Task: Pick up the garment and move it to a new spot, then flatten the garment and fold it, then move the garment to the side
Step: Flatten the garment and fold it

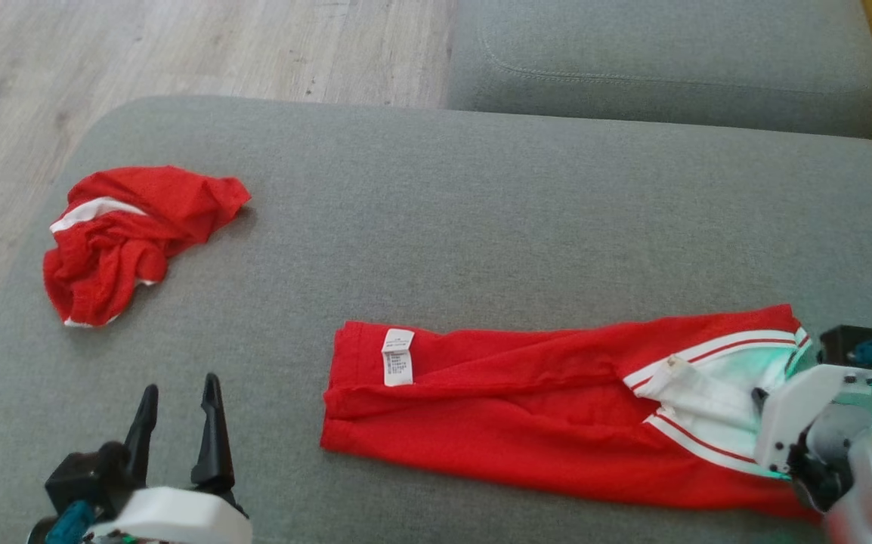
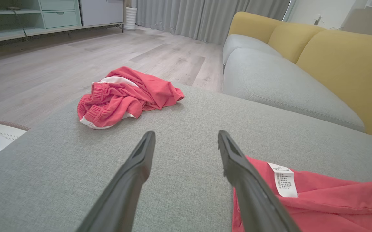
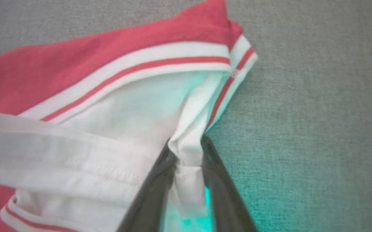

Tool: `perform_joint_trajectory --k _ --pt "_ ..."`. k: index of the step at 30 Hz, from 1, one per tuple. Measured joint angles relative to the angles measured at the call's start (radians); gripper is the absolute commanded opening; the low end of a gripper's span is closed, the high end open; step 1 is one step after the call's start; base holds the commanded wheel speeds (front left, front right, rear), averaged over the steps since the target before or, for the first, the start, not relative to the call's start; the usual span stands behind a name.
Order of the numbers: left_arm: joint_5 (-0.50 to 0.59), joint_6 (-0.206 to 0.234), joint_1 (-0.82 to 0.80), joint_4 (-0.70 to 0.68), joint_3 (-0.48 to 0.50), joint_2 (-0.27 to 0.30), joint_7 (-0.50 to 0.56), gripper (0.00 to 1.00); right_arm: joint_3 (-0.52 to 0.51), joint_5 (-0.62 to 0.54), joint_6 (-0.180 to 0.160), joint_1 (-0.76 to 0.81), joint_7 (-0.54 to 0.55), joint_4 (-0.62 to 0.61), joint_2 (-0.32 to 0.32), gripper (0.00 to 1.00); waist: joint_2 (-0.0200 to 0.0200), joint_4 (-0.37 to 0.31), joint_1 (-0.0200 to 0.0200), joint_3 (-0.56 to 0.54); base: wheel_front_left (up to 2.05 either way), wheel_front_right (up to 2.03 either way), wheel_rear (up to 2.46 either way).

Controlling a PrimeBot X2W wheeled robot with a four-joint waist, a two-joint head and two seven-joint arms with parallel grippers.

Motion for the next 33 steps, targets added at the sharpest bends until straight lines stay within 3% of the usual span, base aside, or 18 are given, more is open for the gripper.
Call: perform_joint_trajectory --k 2,7,18,24,33 --pt "0.001 0.007 0.000 -0.002 0.000 0.001 0.000 1.00 0.016 0.008 0.000 -0.004 -0.013 0.006 0.000 0.00 0.0000 -0.008 0.0000 -0.003 0.00 0.00 0.00" --pt "0.011 0.009 0.000 -0.011 -0.006 0.001 0.000 1.00 0.032 0.029 0.000 -0.026 -0.041 0.022 -0.014 0.00 0.0000 -0.047 0.0000 -0.015 0.00 0.00 0.00" --pt "0.010 0.007 0.000 0.002 -0.028 -0.028 -0.012 1.00 -0.009 0.086 0.000 -0.023 -0.015 -0.098 -0.167 0.00 0.0000 -0.140 0.0000 -0.043 0.00 0.00 0.00" --pt "0.009 0.002 0.000 0.017 -0.036 -0.039 -0.020 1.00 -0.006 0.135 0.000 0.016 0.019 -0.206 -0.153 0.00 0.0000 -0.171 0.0000 -0.051 0.00 0.00 0.00" --pt "0.009 -0.007 0.000 0.027 -0.040 -0.042 -0.020 1.00 0.118 0.214 0.000 0.133 0.093 -0.511 -0.070 0.00 0.0000 -0.161 0.0000 -0.062 0.00 0.00 0.00"
